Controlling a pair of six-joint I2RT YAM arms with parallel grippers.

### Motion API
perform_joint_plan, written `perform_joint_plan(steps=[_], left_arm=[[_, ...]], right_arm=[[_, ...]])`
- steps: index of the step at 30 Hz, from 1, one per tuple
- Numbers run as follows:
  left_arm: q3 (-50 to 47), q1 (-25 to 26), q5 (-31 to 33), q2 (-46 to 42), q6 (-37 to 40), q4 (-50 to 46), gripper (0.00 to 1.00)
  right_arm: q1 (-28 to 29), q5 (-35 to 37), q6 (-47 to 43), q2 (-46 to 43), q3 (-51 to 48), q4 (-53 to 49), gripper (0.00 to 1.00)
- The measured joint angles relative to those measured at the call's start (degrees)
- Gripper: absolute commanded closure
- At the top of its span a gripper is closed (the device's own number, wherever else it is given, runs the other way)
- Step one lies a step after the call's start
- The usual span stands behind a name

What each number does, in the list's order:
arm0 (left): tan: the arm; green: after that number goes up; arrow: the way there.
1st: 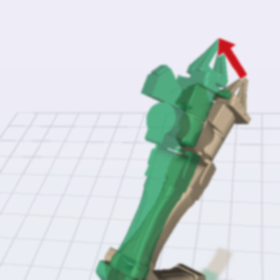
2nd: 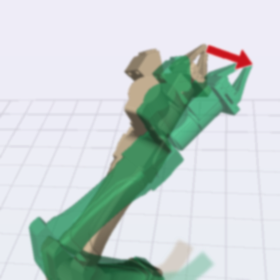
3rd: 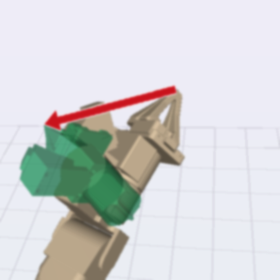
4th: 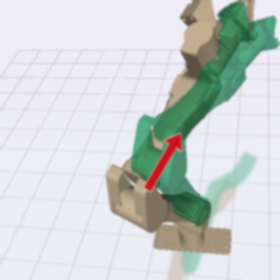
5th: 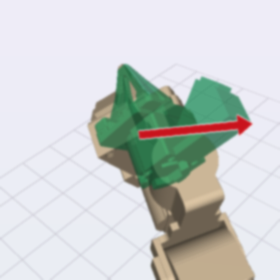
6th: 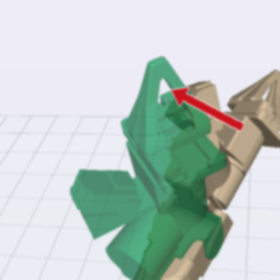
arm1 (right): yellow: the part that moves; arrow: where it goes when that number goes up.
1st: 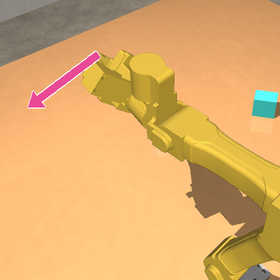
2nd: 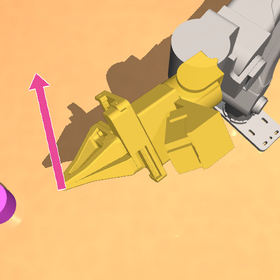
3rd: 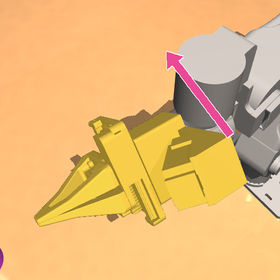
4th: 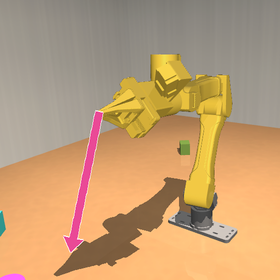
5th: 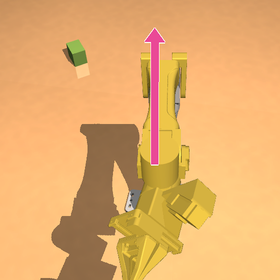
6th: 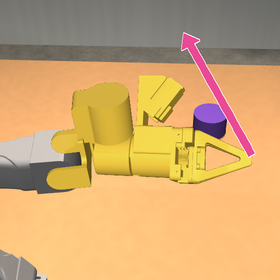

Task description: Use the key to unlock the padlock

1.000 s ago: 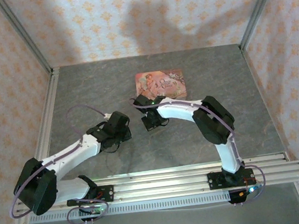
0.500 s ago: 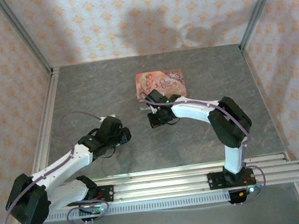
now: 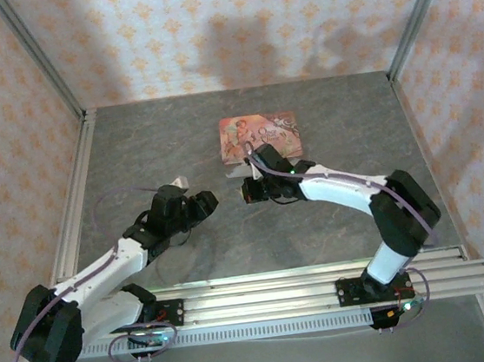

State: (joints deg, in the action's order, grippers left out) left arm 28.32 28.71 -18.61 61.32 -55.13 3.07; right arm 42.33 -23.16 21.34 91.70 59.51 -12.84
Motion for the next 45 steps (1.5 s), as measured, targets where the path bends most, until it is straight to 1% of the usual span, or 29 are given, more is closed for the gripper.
perform_joint_plan(steps=[5, 11, 21, 27, 38, 41, 45], left_arm=[[2.2, 0.0, -3.1, 1.4, -2.4, 4.7, 0.57], [3.5, 0.2, -5.2, 2.0, -2.9, 8.3, 0.6], [6.2, 1.9, -8.1, 6.4, -1.3, 13.0, 0.63], [7.5, 2.4, -8.7, 9.0, -0.5, 14.6, 0.65], [8.8, 2.4, -9.5, 10.5, -0.3, 16.1, 0.67], [9.5, 2.7, -9.5, 10.7, -0.2, 16.3, 0.72], [10.0, 3.3, -9.6, 11.0, 0.3, 17.0, 0.86]], right_arm=[[0.0, -0.8, 2.7, -6.4, -3.1, 4.2, 1.0], [0.0, -1.6, 4.5, -11.0, -5.1, 6.3, 1.0], [0.0, -3.3, 4.9, -14.0, -6.5, 6.5, 1.0], [0.0, -3.7, 4.8, -15.8, -6.8, 6.5, 1.0], [0.1, -4.3, 4.8, -16.9, -6.9, 6.5, 1.0], [0.1, -4.4, 4.8, -17.0, -7.0, 6.5, 1.0], [0.1, -4.4, 4.5, -17.3, -7.0, 6.5, 1.0]])
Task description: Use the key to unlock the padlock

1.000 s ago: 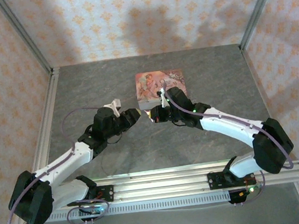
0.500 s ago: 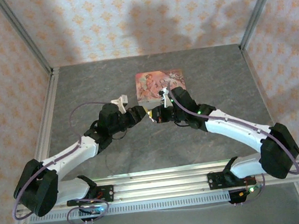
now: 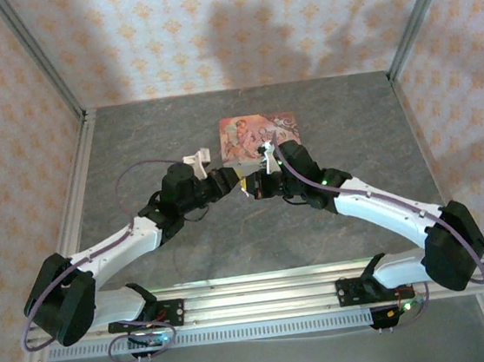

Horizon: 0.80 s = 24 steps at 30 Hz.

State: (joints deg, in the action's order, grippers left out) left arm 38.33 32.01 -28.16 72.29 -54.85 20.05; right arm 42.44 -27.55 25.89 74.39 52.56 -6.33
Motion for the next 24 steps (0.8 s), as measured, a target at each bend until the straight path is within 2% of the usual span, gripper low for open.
perform_joint_plan(steps=[4, 9, 12, 15, 17, 20, 24], left_arm=[[0.3, 0.3, -0.1, 0.0, 0.8, 0.4, 1.0], [0.8, 0.3, -0.2, -0.3, 2.9, -0.3, 1.0], [1.9, 0.7, -0.2, -1.8, 7.4, -3.3, 1.0], [4.5, 1.0, 0.1, -5.0, 15.1, -10.0, 1.0], [7.2, 1.0, 0.1, -6.7, 21.0, -14.8, 1.0], [12.7, 1.0, -0.4, -7.7, 28.9, -22.4, 1.0], [19.3, 0.9, -5.5, -7.2, 36.9, -29.8, 1.0]], right_arm=[[0.0, 0.0, -0.2, -0.3, -0.1, -0.1, 1.0], [0.0, 0.1, -0.6, -0.7, -0.1, -0.2, 0.99], [0.2, 0.1, -1.8, -2.0, -0.1, -1.1, 0.76], [0.2, 0.0, -5.0, -5.9, -0.1, -4.1, 0.61], [-0.1, -0.7, -7.4, -9.7, -0.1, -6.3, 0.56], [-0.9, -3.0, -10.9, -15.6, 0.0, -9.2, 0.55], [-1.6, -6.7, -13.2, -20.1, 0.0, -11.0, 0.57]])
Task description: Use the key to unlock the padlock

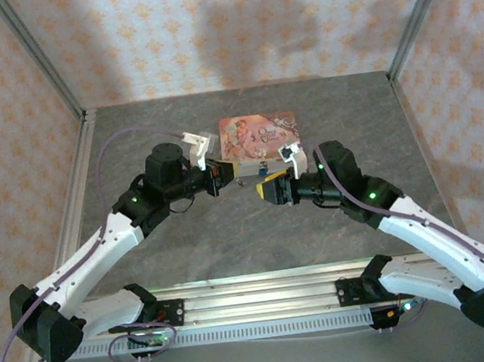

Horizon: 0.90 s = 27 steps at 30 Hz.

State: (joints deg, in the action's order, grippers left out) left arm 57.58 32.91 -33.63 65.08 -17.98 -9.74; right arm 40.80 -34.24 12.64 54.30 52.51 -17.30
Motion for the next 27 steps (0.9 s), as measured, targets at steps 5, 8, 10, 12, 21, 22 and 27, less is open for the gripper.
perform_joint_plan(steps=[5, 8, 10, 12, 21, 22, 27], left_arm=[[4.3, 0.0, -8.6, 1.8, 4.8, -4.4, 1.0], [5.0, 0.0, -13.2, 1.8, 6.3, -6.1, 1.0], [5.7, 0.0, -15.5, 1.8, 7.1, -7.2, 1.0], [6.6, 0.0, -17.4, 1.8, 7.7, -8.0, 1.0], [7.3, 0.0, -23.1, 1.8, 8.0, -9.0, 1.0], [7.3, 0.0, -23.5, 1.9, 7.9, -9.0, 1.0], [7.9, 0.0, -25.0, 2.4, 7.5, -9.0, 1.0]], right_arm=[[0.0, -5.6, 0.3, -0.5, 0.0, 1.1, 0.64], [0.0, -8.4, 1.4, -0.5, 0.0, 3.0, 0.68], [0.0, -9.9, 2.2, -0.5, 0.0, 4.2, 0.69], [0.0, -11.3, 3.0, -0.5, 0.0, 5.6, 0.7], [0.0, -15.3, 5.8, -0.5, 0.0, 10.0, 0.71], [0.0, -15.4, 5.8, -0.5, 0.0, 10.1, 0.71], [0.0, -15.3, 5.8, -0.5, -0.3, 10.2, 0.7]])
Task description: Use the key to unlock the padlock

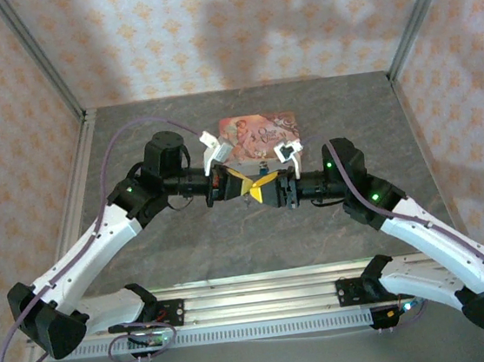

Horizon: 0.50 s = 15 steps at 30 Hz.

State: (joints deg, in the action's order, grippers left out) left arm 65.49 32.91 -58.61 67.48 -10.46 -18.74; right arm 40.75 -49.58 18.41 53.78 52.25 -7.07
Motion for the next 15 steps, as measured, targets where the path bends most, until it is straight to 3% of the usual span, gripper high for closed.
perform_joint_plan(steps=[15], left_arm=[[1.6, -0.8, -2.5, 3.7, -5.0, -1.2, 1.0]], right_arm=[[-0.9, -0.1, 0.7, -0.1, -3.2, 4.0, 0.71]])
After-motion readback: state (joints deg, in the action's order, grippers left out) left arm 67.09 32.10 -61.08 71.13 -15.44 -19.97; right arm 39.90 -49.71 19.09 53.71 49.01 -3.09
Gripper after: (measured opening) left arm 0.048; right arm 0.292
